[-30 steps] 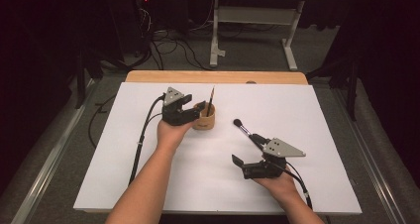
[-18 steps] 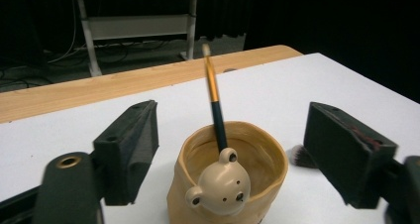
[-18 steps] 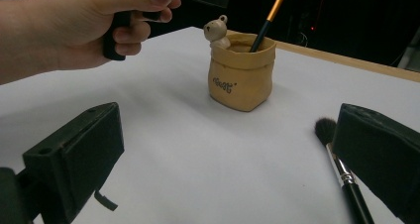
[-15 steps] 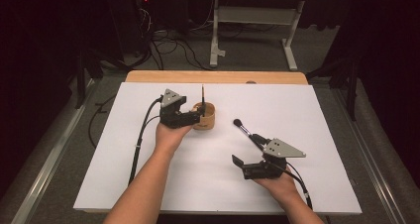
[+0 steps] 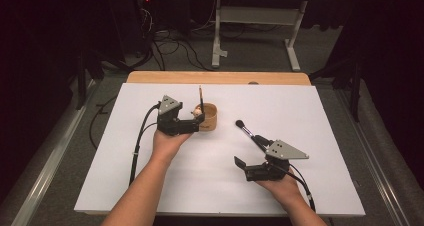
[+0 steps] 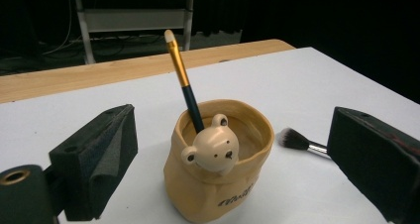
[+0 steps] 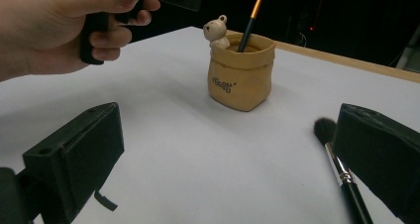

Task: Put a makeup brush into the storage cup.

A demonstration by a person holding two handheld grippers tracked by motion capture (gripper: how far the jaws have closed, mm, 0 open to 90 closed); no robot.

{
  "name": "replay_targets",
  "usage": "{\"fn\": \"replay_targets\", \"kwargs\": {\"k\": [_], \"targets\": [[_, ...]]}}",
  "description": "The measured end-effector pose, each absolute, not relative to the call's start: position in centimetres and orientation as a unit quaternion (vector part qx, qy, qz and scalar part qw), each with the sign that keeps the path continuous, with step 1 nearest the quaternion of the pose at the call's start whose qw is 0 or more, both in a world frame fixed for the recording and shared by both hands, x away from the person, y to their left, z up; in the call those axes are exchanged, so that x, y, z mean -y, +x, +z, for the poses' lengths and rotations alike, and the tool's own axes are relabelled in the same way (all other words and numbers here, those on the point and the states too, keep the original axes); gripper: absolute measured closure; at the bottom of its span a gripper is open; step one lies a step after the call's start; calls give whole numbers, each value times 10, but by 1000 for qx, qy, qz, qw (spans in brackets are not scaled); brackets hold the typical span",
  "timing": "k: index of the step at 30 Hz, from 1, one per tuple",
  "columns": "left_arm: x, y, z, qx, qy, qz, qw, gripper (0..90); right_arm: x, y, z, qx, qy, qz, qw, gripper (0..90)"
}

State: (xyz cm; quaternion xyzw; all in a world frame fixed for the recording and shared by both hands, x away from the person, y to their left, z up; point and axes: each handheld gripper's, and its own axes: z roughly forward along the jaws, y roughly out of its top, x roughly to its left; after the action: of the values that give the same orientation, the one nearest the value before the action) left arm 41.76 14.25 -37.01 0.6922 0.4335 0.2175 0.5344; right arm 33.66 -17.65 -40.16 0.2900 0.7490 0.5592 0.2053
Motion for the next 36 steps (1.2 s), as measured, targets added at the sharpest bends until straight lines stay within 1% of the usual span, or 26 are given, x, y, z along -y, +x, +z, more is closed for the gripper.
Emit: {"fn": "replay_targets", "kwargs": {"k": [18,26,36], "targets": [[-143,391,-378,-425,698,213,535,9,176,336,-402,-751,292,557,203,11],[-146,375,-382,-421,699,211,538,5,176,335,-402,-752,292,555,204,11],[-154,355,-390,-407,707,196,544,3,175,334,-403,-753,290,553,206,11]]}}
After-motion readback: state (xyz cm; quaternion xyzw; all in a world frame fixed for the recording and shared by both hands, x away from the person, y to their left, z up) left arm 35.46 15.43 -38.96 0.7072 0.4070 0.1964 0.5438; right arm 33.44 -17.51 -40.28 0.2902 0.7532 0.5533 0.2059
